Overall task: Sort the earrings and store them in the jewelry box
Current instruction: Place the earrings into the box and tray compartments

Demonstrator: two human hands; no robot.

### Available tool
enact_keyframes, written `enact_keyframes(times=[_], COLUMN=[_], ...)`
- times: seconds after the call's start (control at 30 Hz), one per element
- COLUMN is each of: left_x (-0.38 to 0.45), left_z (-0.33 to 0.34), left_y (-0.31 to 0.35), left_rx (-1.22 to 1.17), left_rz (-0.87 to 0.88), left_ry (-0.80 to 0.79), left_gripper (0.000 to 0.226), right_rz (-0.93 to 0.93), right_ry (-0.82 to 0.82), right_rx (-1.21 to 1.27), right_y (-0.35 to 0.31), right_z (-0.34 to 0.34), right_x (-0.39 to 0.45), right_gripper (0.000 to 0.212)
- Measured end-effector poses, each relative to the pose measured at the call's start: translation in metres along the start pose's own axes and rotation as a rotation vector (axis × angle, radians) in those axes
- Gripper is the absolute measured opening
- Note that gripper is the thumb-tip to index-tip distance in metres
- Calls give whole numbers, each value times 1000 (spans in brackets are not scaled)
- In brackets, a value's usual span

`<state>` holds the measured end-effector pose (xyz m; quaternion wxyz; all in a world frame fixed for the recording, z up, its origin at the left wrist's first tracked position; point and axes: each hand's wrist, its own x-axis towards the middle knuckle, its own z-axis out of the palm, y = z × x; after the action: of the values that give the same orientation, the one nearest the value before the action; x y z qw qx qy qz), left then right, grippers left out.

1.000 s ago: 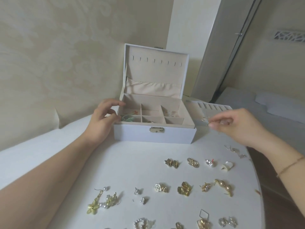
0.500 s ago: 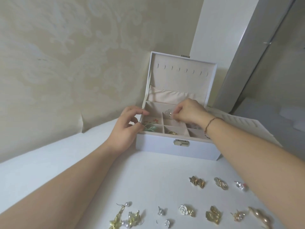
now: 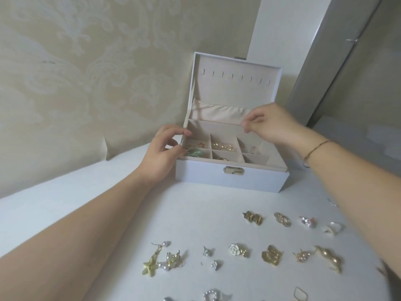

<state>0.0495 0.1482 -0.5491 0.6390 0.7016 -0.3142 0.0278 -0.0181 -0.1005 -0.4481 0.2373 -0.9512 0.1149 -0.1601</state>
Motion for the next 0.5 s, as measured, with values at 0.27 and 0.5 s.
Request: enact_keyframes(times=[0.27,0.5], left_x=[-1,-2], left_z=[2,1], left_y=[3,4], left_rx=[-6,35], left_rz=[2,23], left_ry=[6,4], left_gripper=[38,37], right_rz=[-213,-367], right_ry=[-98,-325], right_rx=[-87,-184], right_y=[4,16], right_z=[-39,-41], right_x=[-126,-212], right_gripper=[7,30])
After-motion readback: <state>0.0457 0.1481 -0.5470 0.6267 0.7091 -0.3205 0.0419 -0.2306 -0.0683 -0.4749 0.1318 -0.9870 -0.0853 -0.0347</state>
